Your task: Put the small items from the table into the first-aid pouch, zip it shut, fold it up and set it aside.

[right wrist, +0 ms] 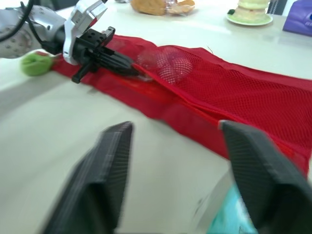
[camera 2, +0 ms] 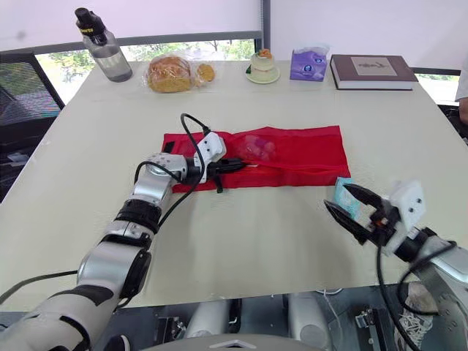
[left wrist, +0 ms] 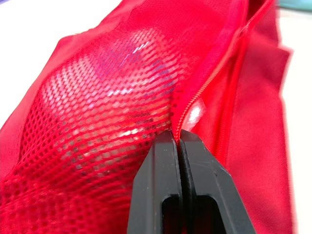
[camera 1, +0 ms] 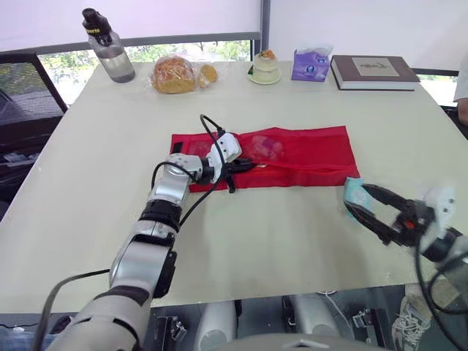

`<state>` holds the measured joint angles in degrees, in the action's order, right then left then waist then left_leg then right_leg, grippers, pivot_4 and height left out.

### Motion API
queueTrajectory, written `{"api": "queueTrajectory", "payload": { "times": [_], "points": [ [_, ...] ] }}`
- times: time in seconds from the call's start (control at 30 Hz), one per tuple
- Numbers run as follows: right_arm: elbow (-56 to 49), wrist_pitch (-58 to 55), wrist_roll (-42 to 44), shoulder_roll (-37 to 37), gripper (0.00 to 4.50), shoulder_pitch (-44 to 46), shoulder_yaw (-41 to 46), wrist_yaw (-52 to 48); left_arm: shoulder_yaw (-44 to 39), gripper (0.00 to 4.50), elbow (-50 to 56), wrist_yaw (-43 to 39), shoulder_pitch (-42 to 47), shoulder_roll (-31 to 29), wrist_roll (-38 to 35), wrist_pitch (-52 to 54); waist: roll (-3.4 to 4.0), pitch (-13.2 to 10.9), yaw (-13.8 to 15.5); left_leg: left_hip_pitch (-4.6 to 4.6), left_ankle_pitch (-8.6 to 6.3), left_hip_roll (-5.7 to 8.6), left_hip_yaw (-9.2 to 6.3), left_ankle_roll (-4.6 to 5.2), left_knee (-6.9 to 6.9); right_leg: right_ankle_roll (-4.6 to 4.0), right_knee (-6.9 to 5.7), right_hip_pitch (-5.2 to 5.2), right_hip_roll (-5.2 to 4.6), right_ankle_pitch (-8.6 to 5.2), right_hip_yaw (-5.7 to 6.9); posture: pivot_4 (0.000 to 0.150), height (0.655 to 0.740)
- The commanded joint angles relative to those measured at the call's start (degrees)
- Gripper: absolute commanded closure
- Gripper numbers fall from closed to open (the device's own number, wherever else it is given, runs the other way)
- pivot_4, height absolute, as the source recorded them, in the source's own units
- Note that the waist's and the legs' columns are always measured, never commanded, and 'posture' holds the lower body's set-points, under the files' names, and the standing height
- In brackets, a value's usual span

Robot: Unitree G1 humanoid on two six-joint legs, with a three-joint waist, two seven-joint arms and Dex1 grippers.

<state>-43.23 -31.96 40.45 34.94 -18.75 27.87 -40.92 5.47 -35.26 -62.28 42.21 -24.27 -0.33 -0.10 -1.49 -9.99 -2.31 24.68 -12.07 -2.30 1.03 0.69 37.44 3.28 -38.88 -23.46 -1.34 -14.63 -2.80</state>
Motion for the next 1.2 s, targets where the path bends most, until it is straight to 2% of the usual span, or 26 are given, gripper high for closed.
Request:
{"api": "queueTrajectory", "payload": {
  "times": [0.03, 0.33, 0.57, 0.67, 0.73, 0.77, 0.8, 0.87, 0.9, 0.93, 0.97, 1.07, 1.2],
  "points": [
    [-4.5, 0.5, 6.4, 1.3, 0.03, -3.8, 8.5, -1.4, -1.3, 4.5, 9.5, 0.1, -3.3, -4.0, -1.5, 4.4, 0.0, 0.0, -0.1, -0.02, 0.0, -0.01, 0.04, 0.0, 0.0, 0.0, -0.01, 0.0, 0.0, 0.0, -0.03, 0.15, 0.7387],
    [-3.5, 3.2, 13.3, 2.5, 0.03, -12.0, 21.8, -5.0, -3.1, 4.5, 19.4, 2.5, -8.3, -9.5, -3.8, 12.1, -0.01, 0.0, 0.5, -0.04, 0.0, -0.01, 0.06, 0.0, 0.03, 0.01, 0.03, 0.03, -0.04, -0.01, -0.02, 0.15, 0.7387],
    [-3.3, 3.9, 14.2, 3.9, 0.03, -11.9, 22.4, -4.6, -2.2, 4.5, 19.5, 2.3, -7.6, -10.0, -5.0, 13.8, -0.01, 0.0, 0.5, -0.05, 0.0, -0.01, 0.04, 0.01, 0.03, 0.01, 0.02, 0.02, -0.03, -0.01, -0.01, 0.15, 0.7387],
    [-4.0, 4.0, 13.8, 3.9, 0.0, -11.8, 21.4, -3.8, -2.2, 3.58, 19.3, 1.3, -6.5, -10.4, -5.9, 15.0, -0.02, 0.0, 0.6, -0.03, 0.0, 0.0, 0.05, 0.01, 0.03, 0.01, 0.04, 0.02, -0.03, -0.01, -0.02, 0.15, 0.7387],
    [-4.3, 4.0, 14.2, 4.0, 0.0, -11.9, 21.3, -3.3, -1.8, 2.76, 20.1, -1.5, -5.9, -11.3, -7.0, 15.6, -0.01, 0.0, 0.7, -0.02, 0.0, 0.0, 0.05, 0.0, 0.03, 0.01, 0.03, 0.02, -0.03, -0.01, -0.01, 0.15, 0.7387],
    [-4.4, 4.0, 14.2, 4.1, 0.0, -11.9, 21.2, -3.2, -1.2, 2.15, 20.6, -3.1, -5.7, -11.9, -7.1, 15.3, -0.01, 0.0, 0.7, -0.03, 0.0, 0.0, 0.05, 0.0, 0.03, 0.01, 0.03, 0.02, -0.03, -0.02, -0.01, 0.15, 0.7387],
    [-4.6, 4.1, 14.1, 4.2, 0.0, -12.0, 21.0, -3.1, -0.8, 2.0, 21.1, -4.4, -5.4, -12.3, -7.4, 15.1, -0.01, 0.0, 0.7, -0.03, 0.0, 0.0, 0.05, 0.0, 0.03, 0.01, 0.03, 0.02, -0.03, -0.02, -0.01, 0.15, 0.7387],
    [-4.8, 4.1, 13.9, 4.4, 0.0, -12.1, 20.8, -3.0, 0.0, 0.99, 21.3, -5.2, -4.1, -12.1, -7.6, 14.6, -0.01, 0.0, 0.8, -0.03, 0.0, 0.0, 0.06, 0.0, 0.03, 0.0, 0.04, 0.02, -0.04, -0.02, -0.02, 0.15, 0.7387],
    [-5.0, 4.1, 13.9, 4.5, 0.0, -12.1, 20.5, -2.7, 0.6, 0.99, 21.1, -5.2, -3.1, -11.4, -7.5, 14.1, -0.01, 0.0, 1.1, -0.03, 0.0, 0.01, 0.06, 0.0, 0.03, 0.0, 0.04, 0.02, -0.04, -0.02, -0.02, 0.15, 0.7387],
    [-5.3, 4.0, 14.0, 4.5, 0.0, -11.9, 20.1, -2.2, 1.4, 0.39, 20.6, -4.8, -2.1, -10.4, -6.8, 13.1, -0.01, 0.0, 1.4, -0.03, 0.0, 0.01, 0.07, 0.0, 0.04, 0.0, 0.03, 0.02, -0.04, -0.02, -0.02, 0.15, 0.7387],
    [-5.7, 4.0, 14.1, 4.6, 0.0, -11.7, 19.7, -1.7, 2.2, 0.04, 20.1, -4.6, -1.2, -9.6, -6.3, 12.4, -0.02, 0.0, 1.6, -0.02, 0.0, 0.01, 0.05, 0.01, 0.05, 0.01, 0.04, 0.02, -0.03, -0.02, -0.02, 0.15, 0.7387],
    [-6.5, 3.9, 14.2, 4.8, 0.0, -9.6, 17.9, 1.4, 6.4, 0.04, 17.0, -4.8, 1.9, -5.9, -3.7, 8.0, -0.02, 0.0, 2.3, 0.02, 0.01, 0.1, 0.02, 0.02, 0.09, 0.01, 0.03, 0.04, -0.02, -0.02, -0.11, 0.15, 0.7387],
    [-7.5, 2.7, 14.7, 6.1, 0.0, -7.1, 15.9, 5.0, 9.3, 0.04, 8.3, -2.6, 8.2, 1.8, -1.9, 4.8, -0.04, 0.0, 2.3, 0.07, 0.03, 0.18, 0.05, 0.05, 0.17, 0.03, 0.05, 0.06, 0.03, -0.02, -0.28, 0.15, 0.7387]
  ]
}}
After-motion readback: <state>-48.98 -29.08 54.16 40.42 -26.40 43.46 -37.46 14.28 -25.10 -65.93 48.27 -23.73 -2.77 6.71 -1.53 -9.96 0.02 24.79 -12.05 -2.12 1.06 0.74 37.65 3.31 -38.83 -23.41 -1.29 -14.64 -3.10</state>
